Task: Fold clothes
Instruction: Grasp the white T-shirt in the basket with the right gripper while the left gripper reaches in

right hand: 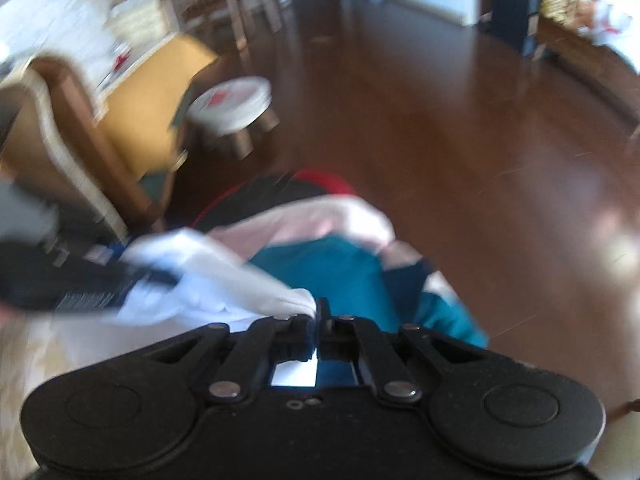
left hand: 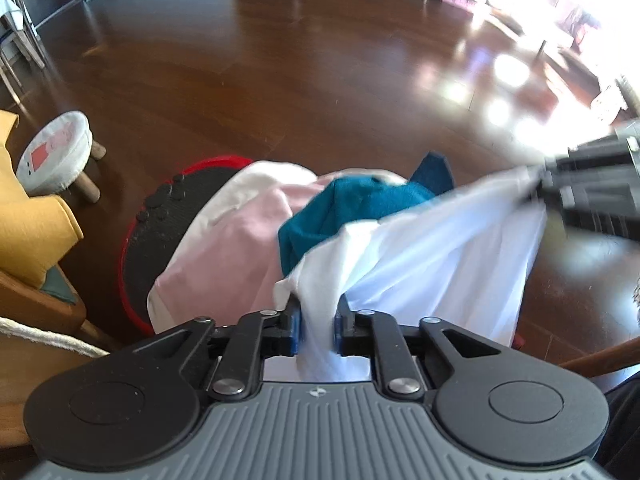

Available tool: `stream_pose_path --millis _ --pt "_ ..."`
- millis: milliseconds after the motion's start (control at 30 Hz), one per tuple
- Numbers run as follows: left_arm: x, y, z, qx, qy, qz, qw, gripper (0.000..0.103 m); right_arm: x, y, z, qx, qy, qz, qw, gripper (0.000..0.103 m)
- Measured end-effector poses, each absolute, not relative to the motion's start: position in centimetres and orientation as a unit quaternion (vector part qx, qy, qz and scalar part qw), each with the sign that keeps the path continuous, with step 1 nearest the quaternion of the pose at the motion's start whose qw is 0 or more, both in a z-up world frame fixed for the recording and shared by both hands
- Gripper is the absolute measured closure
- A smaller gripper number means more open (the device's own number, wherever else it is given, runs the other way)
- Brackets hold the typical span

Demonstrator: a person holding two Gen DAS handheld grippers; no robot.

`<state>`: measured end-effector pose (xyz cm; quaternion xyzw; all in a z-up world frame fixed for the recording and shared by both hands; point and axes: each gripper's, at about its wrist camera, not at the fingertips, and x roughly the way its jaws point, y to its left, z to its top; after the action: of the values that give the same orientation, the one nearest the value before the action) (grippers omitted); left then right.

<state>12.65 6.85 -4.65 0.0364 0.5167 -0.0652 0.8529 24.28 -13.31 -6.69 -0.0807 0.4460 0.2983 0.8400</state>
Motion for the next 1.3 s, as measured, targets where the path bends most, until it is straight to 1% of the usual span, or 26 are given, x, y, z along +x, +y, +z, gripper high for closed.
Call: stream_pose_path --millis 33,67,167,200,267,400,467,633,767,867,1067,1200,1267,1300 --pt "12.6 6.8 -4.4 0.039 0.513 -0.066 0.855 0.082 24.9 -13.5 -6.3 -0.091 0.437 0.286 0.848 0.01" --pt "12.6 6.6 -4.2 0.047 0.51 -0.066 0.856 0.081 25.5 -13.7 -6.0 -0.099 0.43 0.275 0.854 0.009" --pt "12.5 6.1 -4.0 0.069 0.505 -0.069 0.857 0.081 27.3 -14.1 -6.0 -0.108 0.43 0.247 0.862 0.01" --pt "12.5 6.0 -4.0 0.073 0.505 -0.071 0.857 0.081 27.8 -14.5 -6.1 -0.103 0.432 0.239 0.864 0.008" --pt "12.4 5.9 -4.6 0.076 0.513 -0.078 0.852 0.08 28.8 -15.2 -6.6 -0.083 0.443 0.223 0.864 0.0" --pt "12.7 5.6 -6.6 0.086 0.531 -0.075 0.84 0.08 29.1 -15.8 -10.3 -0.081 0.485 0.22 0.842 0.0" --pt "12.7 5.8 -7.2 0.087 0.538 -0.071 0.835 0.08 28.6 -16.1 -11.8 -0.054 0.506 0.238 0.827 0.0" --pt "11.6 6.2 -6.8 0.096 0.533 -0.095 0.835 0.08 26.9 -17.0 -12.0 -0.043 0.516 0.258 0.816 0.0" --pt "9.7 5.5 -6.5 0.094 0.544 -0.15 0.82 0.08 26.0 -17.3 -12.5 -0.037 0.558 0.286 0.778 0.0" --pt "8.3 3.7 -6.8 0.095 0.549 -0.177 0.811 0.08 25.1 -17.2 -14.3 -0.05 0.587 0.278 0.759 0.0" --pt "7.9 0.9 -8.3 0.107 0.55 -0.198 0.804 0.08 24.3 -16.5 -16.6 0.026 0.611 0.254 0.749 0.0" --pt "8.7 1.0 -8.8 0.1 0.544 -0.182 0.813 0.08 24.2 -16.6 -17.3 0.083 0.615 0.244 0.745 0.0" --pt "9.3 1.5 -9.3 0.078 0.554 -0.18 0.809 0.071 24.2 -16.1 -17.6 0.081 0.618 0.245 0.743 0.0" --pt "9.5 1.6 -9.5 0.074 0.558 -0.175 0.808 0.057 24.2 -16.0 -17.5 0.079 0.617 0.247 0.743 0.0"
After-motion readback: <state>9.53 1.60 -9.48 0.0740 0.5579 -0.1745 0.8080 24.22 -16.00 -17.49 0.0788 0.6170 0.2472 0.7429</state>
